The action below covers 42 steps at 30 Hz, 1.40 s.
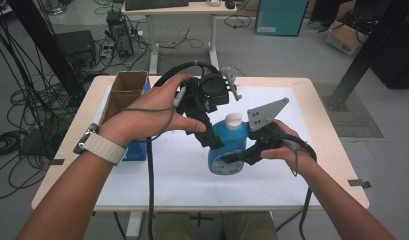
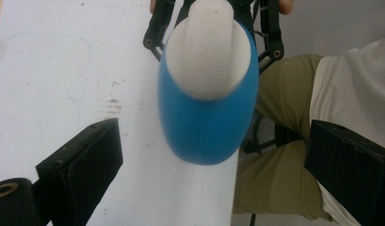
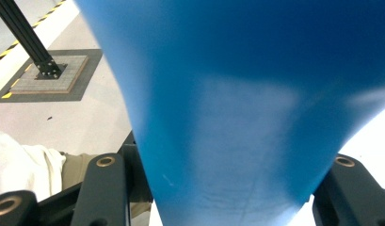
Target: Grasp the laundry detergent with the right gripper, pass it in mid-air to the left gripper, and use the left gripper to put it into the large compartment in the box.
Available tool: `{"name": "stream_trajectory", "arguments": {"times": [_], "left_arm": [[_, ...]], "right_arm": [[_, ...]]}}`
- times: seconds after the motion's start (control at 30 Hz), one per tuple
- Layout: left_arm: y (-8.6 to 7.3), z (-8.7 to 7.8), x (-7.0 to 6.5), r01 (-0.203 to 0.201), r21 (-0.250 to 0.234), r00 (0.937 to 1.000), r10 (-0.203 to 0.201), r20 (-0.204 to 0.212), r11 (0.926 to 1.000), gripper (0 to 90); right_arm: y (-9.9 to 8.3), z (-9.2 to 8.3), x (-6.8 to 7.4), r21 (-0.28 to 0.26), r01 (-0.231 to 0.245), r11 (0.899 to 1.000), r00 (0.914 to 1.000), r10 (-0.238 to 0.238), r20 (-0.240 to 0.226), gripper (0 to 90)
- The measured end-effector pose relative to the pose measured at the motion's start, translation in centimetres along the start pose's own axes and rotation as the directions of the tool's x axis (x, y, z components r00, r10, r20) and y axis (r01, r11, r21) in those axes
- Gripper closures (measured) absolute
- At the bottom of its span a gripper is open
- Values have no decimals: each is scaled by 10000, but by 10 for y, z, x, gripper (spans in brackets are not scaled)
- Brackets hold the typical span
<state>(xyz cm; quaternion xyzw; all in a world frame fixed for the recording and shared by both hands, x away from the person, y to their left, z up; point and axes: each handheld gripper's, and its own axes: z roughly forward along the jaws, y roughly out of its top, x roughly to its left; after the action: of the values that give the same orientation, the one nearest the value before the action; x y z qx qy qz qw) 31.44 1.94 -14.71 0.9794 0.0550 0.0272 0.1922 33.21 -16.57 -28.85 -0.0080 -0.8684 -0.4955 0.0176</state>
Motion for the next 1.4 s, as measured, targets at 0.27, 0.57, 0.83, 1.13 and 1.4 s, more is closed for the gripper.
{"name": "stream_trajectory", "arguments": {"times": [0.27, 0.57, 0.83, 1.13, 1.4], "left_arm": [[-1, 0, 0, 32, -32, 10000, -32, 15, 10000, 54], [0, 0, 0, 18, -9, 10000, -18, -30, 10000, 54], [-1, 0, -1, 28, -9, 10000, -28, -27, 10000, 53], [-1, 0, 0, 66, -20, 10000, -66, -19, 10000, 54], [-1, -1, 0, 63, 19, 10000, -63, 8, 10000, 54]], "right_arm": [[0, 0, 0, 18, 8, 10000, 10000, -8, 8, 430], [0, 1, 0, 16, 20, 10000, 10000, -20, 9, 430], [0, 0, 0, 23, 0, 10000, 10000, 0, -2, 430], [0, 1, 0, 39, 36, 10000, 10000, -36, -23, 430], [0, 2, 0, 80, -21, 10000, 10000, 21, -49, 430]]}}
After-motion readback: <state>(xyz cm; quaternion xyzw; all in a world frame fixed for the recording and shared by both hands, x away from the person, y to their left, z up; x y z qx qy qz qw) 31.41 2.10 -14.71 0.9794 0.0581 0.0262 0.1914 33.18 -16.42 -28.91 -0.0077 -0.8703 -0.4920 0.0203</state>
